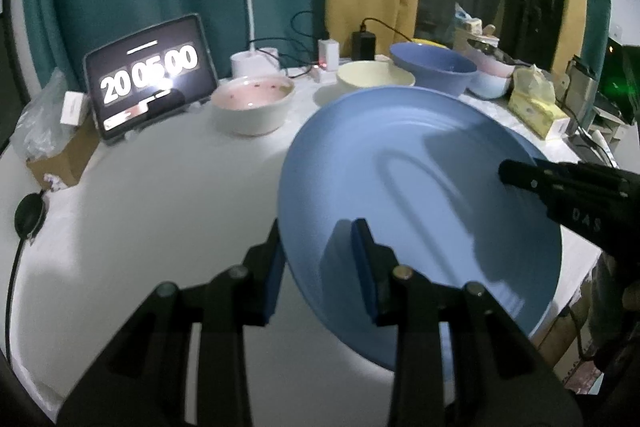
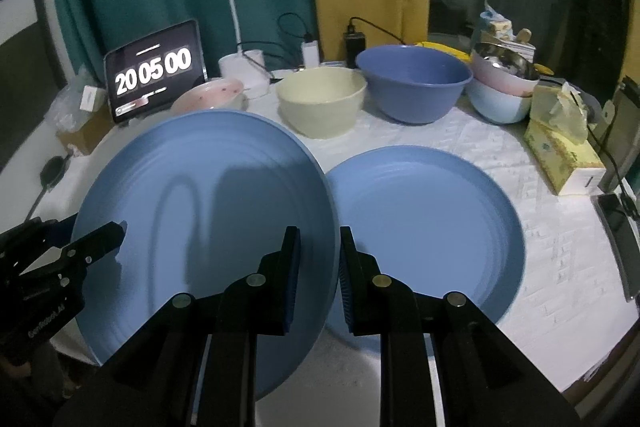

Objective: Organize plates and bowls

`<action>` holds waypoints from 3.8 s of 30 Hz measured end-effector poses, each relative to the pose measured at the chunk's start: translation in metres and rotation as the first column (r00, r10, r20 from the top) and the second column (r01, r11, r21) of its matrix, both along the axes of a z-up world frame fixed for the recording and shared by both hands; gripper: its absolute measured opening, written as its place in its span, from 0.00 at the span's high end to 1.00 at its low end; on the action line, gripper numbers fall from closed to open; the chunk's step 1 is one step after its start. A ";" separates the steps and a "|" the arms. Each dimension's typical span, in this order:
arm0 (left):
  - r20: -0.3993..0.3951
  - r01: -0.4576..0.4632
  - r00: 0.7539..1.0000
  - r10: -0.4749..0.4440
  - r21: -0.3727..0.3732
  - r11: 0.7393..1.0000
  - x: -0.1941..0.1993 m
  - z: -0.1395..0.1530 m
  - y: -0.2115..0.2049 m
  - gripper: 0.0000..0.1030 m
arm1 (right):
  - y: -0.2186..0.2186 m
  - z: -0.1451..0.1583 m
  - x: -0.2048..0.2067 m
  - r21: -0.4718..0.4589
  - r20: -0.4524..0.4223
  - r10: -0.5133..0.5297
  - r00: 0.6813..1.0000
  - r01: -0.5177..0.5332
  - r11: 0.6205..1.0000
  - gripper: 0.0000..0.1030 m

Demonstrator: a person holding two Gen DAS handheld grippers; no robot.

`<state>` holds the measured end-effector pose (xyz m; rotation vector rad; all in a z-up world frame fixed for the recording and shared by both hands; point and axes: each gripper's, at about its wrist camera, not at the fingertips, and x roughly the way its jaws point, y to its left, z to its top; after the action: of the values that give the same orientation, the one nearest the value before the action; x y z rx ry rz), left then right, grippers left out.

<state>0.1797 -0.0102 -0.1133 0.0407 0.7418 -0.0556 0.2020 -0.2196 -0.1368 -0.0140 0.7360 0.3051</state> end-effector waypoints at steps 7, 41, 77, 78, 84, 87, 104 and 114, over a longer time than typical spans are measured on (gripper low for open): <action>-0.005 0.032 0.999 -0.032 0.011 0.999 0.018 0.003 -0.022 0.67 | -0.023 0.000 0.012 0.016 0.001 -0.033 0.999 0.033 0.999 0.80; -0.116 0.176 0.978 -0.172 0.019 0.984 0.096 -0.035 -0.120 0.67 | -0.115 -0.032 0.077 0.004 -0.059 -0.194 0.979 0.195 0.981 0.80; -0.172 0.213 0.964 -0.203 0.039 0.976 0.098 -0.043 -0.121 0.55 | -0.106 -0.030 0.062 -0.113 -0.037 -0.210 0.977 0.205 0.972 0.64; -0.173 0.210 0.964 -0.200 0.042 0.977 0.098 -0.044 -0.120 0.55 | -0.106 -0.030 0.062 -0.121 -0.035 -0.209 0.977 0.203 0.972 0.64; -0.165 0.189 0.970 -0.178 0.053 0.980 0.098 -0.042 -0.114 0.55 | -0.098 -0.030 0.057 -0.194 -0.015 -0.206 0.978 0.199 0.961 0.64; -0.162 0.186 0.971 -0.175 0.056 0.981 0.098 -0.041 -0.112 0.55 | -0.094 -0.031 0.055 -0.238 -0.010 -0.194 0.981 0.186 0.953 0.64; -0.127 0.195 0.972 -0.196 -0.016 0.981 0.094 -0.029 -0.110 0.53 | -0.111 -0.035 0.051 -0.099 -0.074 -0.203 0.976 0.195 0.976 0.26; -0.176 0.166 0.969 -0.173 -0.054 0.985 0.109 -0.046 -0.114 0.53 | -0.130 -0.038 0.058 -0.007 -0.098 -0.221 0.970 0.221 0.975 0.26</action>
<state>0.2888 -0.1245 -0.1594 0.0631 0.9171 -0.2399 0.2605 -0.3494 -0.1749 0.0875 0.8266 0.0945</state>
